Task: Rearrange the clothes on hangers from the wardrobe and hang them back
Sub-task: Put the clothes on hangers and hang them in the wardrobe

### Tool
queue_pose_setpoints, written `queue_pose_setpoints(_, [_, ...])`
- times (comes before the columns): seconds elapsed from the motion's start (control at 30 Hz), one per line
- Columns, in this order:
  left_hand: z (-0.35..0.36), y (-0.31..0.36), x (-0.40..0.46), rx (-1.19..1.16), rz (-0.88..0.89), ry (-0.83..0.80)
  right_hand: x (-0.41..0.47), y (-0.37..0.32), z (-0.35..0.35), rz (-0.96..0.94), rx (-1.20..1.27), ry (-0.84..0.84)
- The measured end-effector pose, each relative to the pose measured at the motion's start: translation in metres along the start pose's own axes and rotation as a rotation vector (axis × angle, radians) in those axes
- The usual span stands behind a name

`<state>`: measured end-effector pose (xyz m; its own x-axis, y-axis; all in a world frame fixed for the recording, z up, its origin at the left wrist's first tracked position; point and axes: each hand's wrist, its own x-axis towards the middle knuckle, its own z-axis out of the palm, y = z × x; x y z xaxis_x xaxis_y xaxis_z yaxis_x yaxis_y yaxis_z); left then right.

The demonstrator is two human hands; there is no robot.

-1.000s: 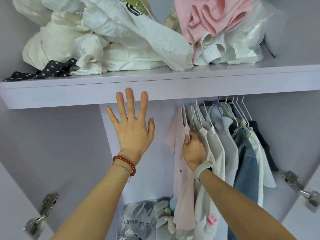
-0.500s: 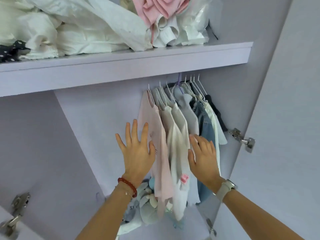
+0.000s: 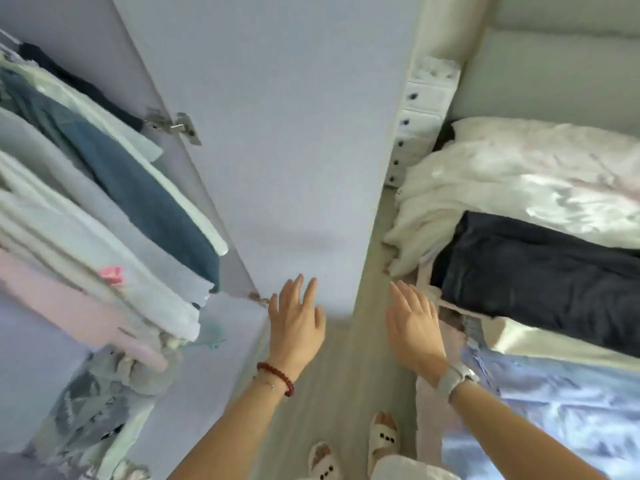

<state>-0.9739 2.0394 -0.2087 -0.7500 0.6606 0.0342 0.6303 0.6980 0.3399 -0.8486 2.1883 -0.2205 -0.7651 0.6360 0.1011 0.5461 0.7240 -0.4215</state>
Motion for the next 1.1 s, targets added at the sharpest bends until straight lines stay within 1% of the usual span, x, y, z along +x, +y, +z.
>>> queue_pose_setpoints(0.1, [0.033, 0.082, 0.010, -0.048, 0.280, -0.079, -0.049, 0.075, -0.025, 0.264, -0.005, 0.057])
queue_pose_setpoints(0.2, [0.073, 0.164, 0.005, -0.083, 0.490, -0.214, -0.108, 0.144, -0.045, 0.506, -0.014, 0.181])
queue_pose_setpoints(0.3, [0.117, 0.237, -0.019, -0.133, 0.633, -0.431, -0.172, 0.203, -0.057, 0.722, 0.010, 0.242])
queue_pose_setpoints(0.37, [0.146, 0.282, -0.038, -0.105, 0.741, -0.516, -0.213, 0.239, -0.063, 0.858, 0.022, 0.273])
queue_pose_setpoints(0.5, [0.202, 0.359, -0.078, 0.056, 0.933, -0.650, -0.282, 0.314, -0.068, 1.071, 0.010, 0.315])
queue_pose_setpoints(0.6, [0.247, 0.397, -0.110, 0.135, 0.981, -0.760, -0.324, 0.371, -0.064, 1.192, 0.028, 0.297])
queue_pose_setpoints(0.7, [0.291, 0.423, -0.137, 0.184, 0.993, -0.860, -0.354, 0.426, -0.066, 1.323, 0.059, 0.332])
queue_pose_setpoints(0.8, [0.327, 0.445, -0.156, 0.295, 1.018, -0.924, -0.378, 0.484, -0.073, 1.430, 0.078, 0.363])
queue_pose_setpoints(0.9, [0.355, 0.463, -0.168, 0.448, 1.055, -0.966, -0.397, 0.531, -0.078, 1.504, 0.021, 0.423])
queue_pose_setpoints(1.0, [0.378, 0.478, -0.177, 0.537, 1.098, -0.986, -0.412, 0.567, -0.084, 1.615, -0.011, 0.399])
queue_pose_setpoints(1.1, [0.393, 0.482, -0.184, 0.590, 1.043, -1.065, -0.421, 0.601, -0.090, 1.690, 0.055, 0.348])
